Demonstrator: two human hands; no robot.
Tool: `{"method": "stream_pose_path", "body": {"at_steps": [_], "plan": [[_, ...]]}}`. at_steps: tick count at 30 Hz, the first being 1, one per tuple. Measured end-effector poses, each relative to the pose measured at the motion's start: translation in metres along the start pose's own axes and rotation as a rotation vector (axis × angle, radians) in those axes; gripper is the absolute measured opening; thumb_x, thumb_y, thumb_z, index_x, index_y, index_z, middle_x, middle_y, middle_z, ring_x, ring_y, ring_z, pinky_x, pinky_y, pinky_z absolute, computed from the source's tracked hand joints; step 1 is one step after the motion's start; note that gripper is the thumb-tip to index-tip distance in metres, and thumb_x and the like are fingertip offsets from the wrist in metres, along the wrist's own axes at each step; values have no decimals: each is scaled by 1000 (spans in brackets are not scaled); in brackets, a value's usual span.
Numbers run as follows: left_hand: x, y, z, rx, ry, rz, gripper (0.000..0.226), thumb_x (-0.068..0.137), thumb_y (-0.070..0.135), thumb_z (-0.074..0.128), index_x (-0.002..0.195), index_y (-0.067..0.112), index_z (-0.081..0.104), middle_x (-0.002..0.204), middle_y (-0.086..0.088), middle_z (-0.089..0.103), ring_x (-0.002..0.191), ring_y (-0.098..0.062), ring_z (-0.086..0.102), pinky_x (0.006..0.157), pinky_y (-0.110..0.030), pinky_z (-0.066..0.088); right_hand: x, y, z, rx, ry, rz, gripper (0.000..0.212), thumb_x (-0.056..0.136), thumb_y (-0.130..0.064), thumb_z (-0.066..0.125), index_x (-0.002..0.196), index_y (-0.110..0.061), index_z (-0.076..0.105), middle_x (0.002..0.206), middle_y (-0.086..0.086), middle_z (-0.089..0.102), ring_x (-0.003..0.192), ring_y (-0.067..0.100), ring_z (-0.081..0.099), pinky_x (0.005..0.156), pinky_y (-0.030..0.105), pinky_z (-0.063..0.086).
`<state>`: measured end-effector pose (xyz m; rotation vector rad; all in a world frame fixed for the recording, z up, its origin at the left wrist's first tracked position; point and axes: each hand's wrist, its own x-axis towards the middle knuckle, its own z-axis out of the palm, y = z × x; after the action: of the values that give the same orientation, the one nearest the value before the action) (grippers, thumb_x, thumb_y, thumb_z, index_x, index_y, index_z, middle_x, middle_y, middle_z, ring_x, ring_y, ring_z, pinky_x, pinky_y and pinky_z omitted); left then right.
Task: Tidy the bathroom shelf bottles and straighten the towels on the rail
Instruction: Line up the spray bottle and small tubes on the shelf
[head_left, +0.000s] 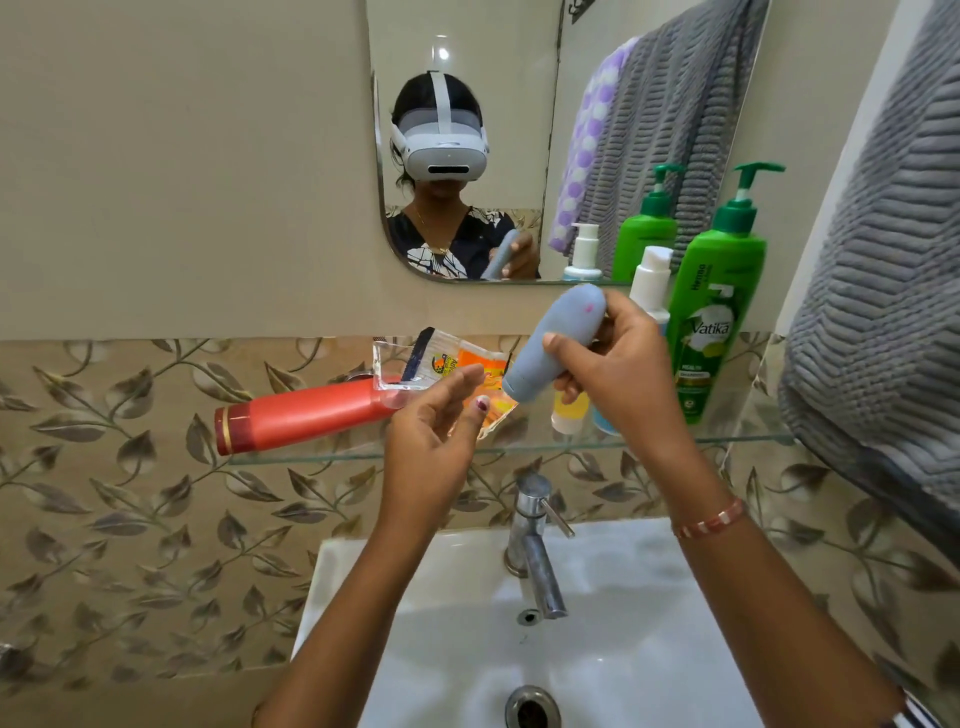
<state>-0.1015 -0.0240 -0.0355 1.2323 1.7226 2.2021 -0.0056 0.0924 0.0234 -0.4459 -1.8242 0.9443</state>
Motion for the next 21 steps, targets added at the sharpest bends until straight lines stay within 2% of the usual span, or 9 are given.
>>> {"method": "stream_pose_path", "body": {"at_steps": [1,2,4,5,7,9,13,17,21], "plan": [[1,-5,-3,124,-16,51,33,86,8,58,115,23,58,114,1,65,101,-3,61,89,-17,48,2,3,-1,-109,10,-20,15,76,-13,66,83,-18,54,71,14,63,52,30,60,46,37,50],[1,-9,-4,248,-36,101,32,86,11,59,115,24,59,115,6,62,94,0,60,86,-11,46,2,5,-1,-196,9,-23,17,75,-15,66,87,-15,55,73,14,64,56,34,61,50,41,53],[1,-14,-6,446,-70,168,32,85,13,61,115,23,61,112,12,58,83,3,54,77,1,40,-1,8,2,-319,-13,-20,22,75,-16,66,95,-12,56,76,10,64,62,31,61,56,40,53],[2,-16,-7,517,-91,196,32,84,13,61,115,20,62,111,11,59,88,1,54,78,2,37,-2,10,4,-374,-29,-23,24,76,-17,66,97,-11,56,77,8,62,64,26,59,56,35,51],[3,-21,-6,624,-128,240,32,82,12,63,114,16,63,115,3,64,102,-4,55,88,-4,35,-6,12,11,-467,-62,-32,24,78,-18,65,99,-11,55,80,3,58,68,20,54,55,26,41],[4,-25,-6,686,-145,254,33,82,9,63,114,14,64,115,-2,66,105,-10,58,91,-11,35,-8,15,16,-524,-80,-26,24,80,-18,63,100,-12,53,83,2,55,71,18,51,54,22,34],[5,-31,-9,741,-146,291,33,80,2,62,111,13,66,109,-5,69,99,-15,63,85,-6,34,-9,22,26,-577,-101,-4,30,81,-17,61,108,-12,51,97,12,59,79,22,49,61,26,36],[7,-38,-10,785,-159,286,31,78,1,64,106,12,68,103,-7,72,92,-24,67,81,-23,44,-9,25,32,-598,-110,-1,35,83,-15,60,115,-11,48,105,14,60,80,20,46,64,27,39],[8,-44,-11,825,-157,289,30,77,1,63,105,13,68,95,-10,73,82,-27,68,72,-31,53,-8,25,35,-593,-97,8,39,83,-14,60,118,-15,43,108,13,58,81,17,46,64,28,42]]}}
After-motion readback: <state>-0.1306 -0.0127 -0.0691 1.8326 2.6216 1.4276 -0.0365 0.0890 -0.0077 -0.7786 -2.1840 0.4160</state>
